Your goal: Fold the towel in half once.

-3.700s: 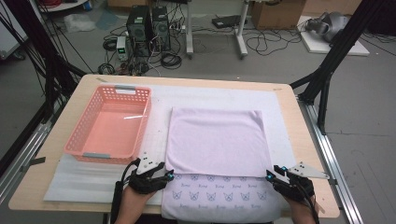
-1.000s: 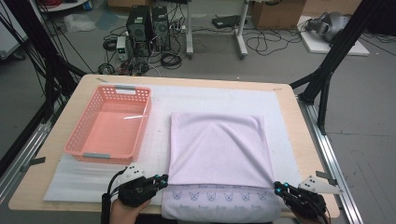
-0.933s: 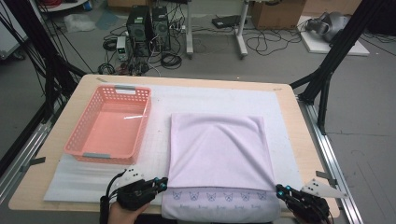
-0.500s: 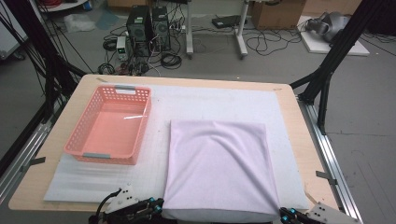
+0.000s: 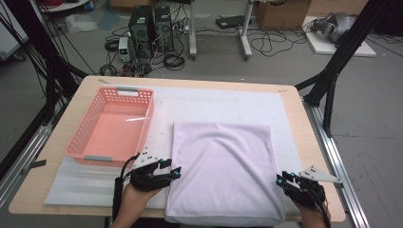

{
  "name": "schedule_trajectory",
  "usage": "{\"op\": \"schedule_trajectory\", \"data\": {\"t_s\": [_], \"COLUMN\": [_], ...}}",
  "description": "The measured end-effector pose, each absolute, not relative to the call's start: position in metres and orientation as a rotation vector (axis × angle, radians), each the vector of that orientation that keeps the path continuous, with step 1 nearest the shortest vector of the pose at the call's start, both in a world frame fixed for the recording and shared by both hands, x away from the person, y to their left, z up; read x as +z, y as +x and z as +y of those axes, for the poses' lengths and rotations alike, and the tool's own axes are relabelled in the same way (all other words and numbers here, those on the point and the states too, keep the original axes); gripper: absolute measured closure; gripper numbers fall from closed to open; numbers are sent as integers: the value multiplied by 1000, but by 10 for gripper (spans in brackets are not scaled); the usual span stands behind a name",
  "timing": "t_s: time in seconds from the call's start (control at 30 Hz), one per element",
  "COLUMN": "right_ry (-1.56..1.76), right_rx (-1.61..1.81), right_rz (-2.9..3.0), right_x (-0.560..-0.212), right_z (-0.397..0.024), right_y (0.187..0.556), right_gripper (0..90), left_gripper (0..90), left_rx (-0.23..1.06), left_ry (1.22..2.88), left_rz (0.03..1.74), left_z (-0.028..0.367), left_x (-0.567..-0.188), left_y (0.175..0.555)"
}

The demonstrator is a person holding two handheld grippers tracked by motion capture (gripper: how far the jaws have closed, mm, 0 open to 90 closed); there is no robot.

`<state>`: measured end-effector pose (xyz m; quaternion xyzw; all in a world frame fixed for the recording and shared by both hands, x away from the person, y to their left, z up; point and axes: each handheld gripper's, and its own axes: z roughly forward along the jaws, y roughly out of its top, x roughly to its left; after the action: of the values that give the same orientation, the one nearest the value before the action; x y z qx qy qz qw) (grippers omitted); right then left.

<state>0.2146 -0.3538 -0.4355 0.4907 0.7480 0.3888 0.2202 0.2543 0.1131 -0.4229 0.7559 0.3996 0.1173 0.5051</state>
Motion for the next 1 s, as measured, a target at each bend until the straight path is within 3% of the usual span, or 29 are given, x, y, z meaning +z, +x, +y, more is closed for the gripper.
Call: {"op": "schedule_trajectory", "data": {"t_s": [0.17,0.27,0.43,0.53,0.8,1.0], "right_ry": [1370,1386,1367,1349,1369,1382], "right_rx": [1065,1046,953,999,1093,1061], "right_rz": [2084,2116,2153,2141,2048,2076], "right_x": [-443,-449,-441,-438,-434,-438], "right_z": [-344,-345,-363,-368,-375,-366], "right_y": [251,264,261,263,311,347], "right_gripper": [707,860,866,690,584,527], "left_gripper": [493,491,470,455,447,445], "left_rx": [289,290,339,371,519,515], "left_ry": [1810,1801,1798,1794,1807,1856], "left_rz": [1013,1035,1059,1077,1161,1274], "left_z": [109,105,98,91,80,82], "left_x": [-426,-427,-425,-424,-435,-452], "left_y": [283,300,323,338,379,396]}}
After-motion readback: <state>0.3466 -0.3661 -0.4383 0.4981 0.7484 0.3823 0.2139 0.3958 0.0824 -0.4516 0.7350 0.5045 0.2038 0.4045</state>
